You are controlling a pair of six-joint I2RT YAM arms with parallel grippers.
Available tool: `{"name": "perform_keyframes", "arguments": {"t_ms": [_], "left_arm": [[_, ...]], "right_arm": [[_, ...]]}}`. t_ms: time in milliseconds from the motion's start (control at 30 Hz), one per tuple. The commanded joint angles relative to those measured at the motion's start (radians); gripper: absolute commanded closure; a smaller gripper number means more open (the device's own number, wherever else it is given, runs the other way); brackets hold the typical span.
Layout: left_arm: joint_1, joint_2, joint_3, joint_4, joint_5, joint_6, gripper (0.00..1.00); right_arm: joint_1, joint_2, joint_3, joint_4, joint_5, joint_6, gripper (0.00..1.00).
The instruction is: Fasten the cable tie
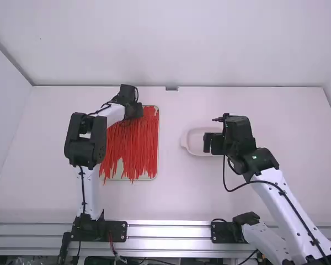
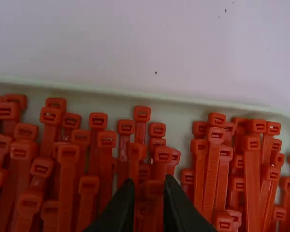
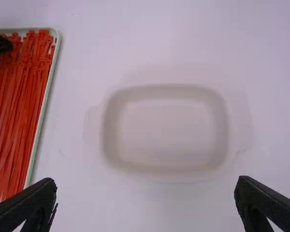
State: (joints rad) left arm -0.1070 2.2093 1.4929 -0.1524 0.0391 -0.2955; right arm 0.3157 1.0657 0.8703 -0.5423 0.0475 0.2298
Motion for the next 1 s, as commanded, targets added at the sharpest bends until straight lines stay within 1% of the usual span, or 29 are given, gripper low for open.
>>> {"name": "perform_keyframes", "arguments": {"t_ms": [0,433,467,533,967], "left_arm": [[0.013,0.015,-0.009,-0.006,-0.015,-0.004,0.85],[0.008,0.015,-0.01,-0.004,-0.031,-0.004,0.92],[0.008,0.015,-0.01,-0.003,-0.031,-0.004,0.93],[0.01,0.015,-0.01,-0.003,-0.031,-0.005,0.99],[0.014,0.015,-0.01,-0.006,-0.04,-0.008,0.99]], "right_arm": [[-0.002,0.008,0.032,0.003,0.005,0.001,0.02],[-0.002,0.008,0.032,0.004,0.005,0.0,0.02],[-0.001,0.008,0.032,0.004,0.005,0.001,0.02],[-0.002,0.008,0.032,0.004,0.006,0.0,0.02],[-0.002,0.008,0.032,0.006,0.005,0.0,0.02]]}}
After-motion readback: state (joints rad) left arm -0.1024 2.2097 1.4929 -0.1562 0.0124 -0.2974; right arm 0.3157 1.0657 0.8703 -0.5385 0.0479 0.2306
